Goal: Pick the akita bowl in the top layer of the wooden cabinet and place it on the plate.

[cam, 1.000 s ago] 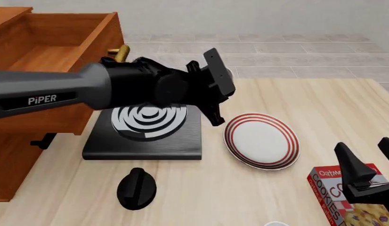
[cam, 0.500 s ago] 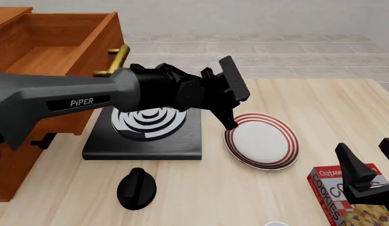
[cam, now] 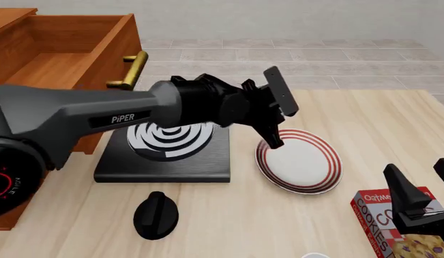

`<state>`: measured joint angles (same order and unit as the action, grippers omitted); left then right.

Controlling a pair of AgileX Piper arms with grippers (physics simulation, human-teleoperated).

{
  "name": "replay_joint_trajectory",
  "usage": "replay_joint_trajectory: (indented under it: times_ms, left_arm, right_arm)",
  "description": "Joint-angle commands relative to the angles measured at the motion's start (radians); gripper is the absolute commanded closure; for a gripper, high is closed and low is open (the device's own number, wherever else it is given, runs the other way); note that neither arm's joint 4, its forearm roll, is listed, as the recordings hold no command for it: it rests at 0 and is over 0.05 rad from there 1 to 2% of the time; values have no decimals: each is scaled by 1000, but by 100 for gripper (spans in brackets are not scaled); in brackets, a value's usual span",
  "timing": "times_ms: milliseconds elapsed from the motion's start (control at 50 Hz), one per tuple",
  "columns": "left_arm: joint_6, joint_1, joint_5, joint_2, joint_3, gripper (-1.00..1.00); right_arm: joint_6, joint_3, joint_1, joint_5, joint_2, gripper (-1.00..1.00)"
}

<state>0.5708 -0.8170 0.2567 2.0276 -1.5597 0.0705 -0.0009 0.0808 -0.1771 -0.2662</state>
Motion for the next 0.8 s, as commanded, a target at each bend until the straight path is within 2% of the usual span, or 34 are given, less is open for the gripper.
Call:
replay_joint_trajectory:
  times_ms: [20, 360, 660, 800]
  left_arm:
    - [-4, -11, 12, 36, -45, 100]
    - [-58, -80, 81, 101, -146, 100]
    - [-69, -87, 96, 148, -191, 100]
    - [-112, -93, 135, 179, -239, 100]
  right_arm:
    - [1, 0, 0, -5, -4, -100]
    - [1, 0, 0, -3, -4, -100]
    - [0, 0, 1, 0, -1, -100]
    - [1, 0, 0, -5, -7, -100]
